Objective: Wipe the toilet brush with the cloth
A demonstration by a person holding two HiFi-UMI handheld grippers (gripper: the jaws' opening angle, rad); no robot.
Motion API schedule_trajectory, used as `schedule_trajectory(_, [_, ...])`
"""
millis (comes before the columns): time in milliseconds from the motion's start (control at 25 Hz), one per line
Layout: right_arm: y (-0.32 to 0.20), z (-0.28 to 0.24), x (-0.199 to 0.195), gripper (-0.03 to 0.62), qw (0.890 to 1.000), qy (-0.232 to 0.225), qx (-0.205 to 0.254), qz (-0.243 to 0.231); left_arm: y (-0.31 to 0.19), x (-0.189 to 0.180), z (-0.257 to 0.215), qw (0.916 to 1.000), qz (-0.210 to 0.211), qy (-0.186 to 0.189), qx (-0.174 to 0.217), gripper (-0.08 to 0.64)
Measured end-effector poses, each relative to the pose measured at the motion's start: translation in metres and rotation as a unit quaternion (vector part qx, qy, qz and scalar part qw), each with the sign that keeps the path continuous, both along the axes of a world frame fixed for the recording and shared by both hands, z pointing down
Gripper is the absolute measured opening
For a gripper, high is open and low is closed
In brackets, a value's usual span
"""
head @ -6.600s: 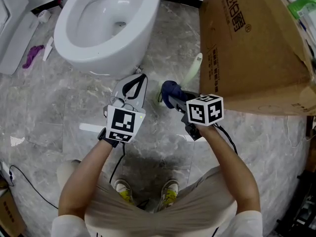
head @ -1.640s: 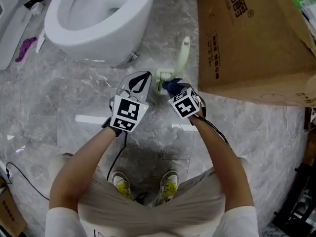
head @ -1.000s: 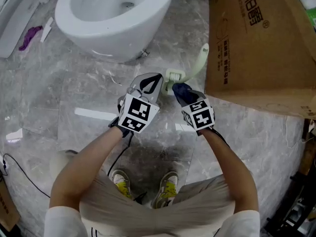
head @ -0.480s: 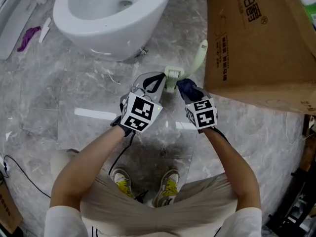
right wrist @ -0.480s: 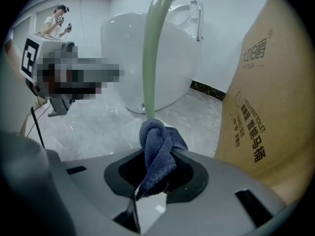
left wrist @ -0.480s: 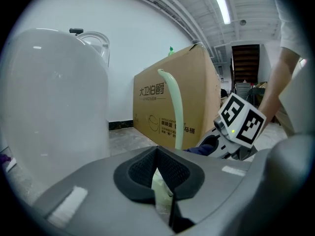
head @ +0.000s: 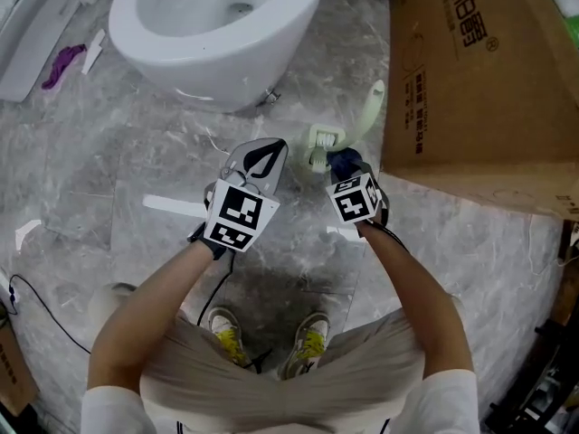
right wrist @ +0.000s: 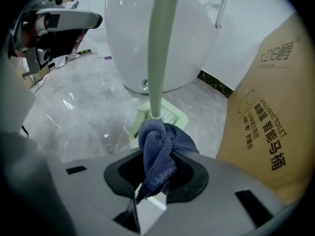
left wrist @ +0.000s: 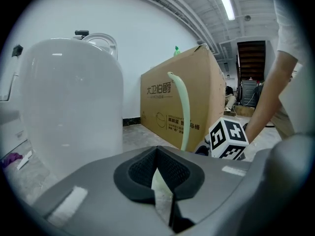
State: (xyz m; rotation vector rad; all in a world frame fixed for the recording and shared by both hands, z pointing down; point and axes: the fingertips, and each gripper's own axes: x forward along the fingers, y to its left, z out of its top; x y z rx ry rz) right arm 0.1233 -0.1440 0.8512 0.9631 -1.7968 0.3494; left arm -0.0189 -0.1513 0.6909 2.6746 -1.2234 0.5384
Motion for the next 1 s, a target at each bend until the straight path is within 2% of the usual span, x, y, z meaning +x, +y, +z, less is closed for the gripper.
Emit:
schedule_trajectory(280, [0.015,0.026,-0.01,0.106,0.997,0.043,-0.047,-0.05,0.011,0.005,0.005,0.9985,0.035,-0.035,0.022,0.002])
schedule_trajectory(640, [0.022,0.022,-0.017,0.104,0.995,0.006,-0.086,-0.049,0.011,0.014,0.009,0.9981,0.048,-0.033,0.021,0.002])
schedule_trajectory(800, [0.021,0.01,-0.028,0.103,0.995,-0.015,-0.079,-0.055,0.009,0.016,0.008,0.9981,0.048,-0.032,0.022,0.002])
schedule_trajectory(1000, [0.009,0.0,-0.034,0.103,0.998,-0.021,-0.04,-0.046,0.007,0.018,0.004,0.9983,0.046,-0.028,0.022,0.002])
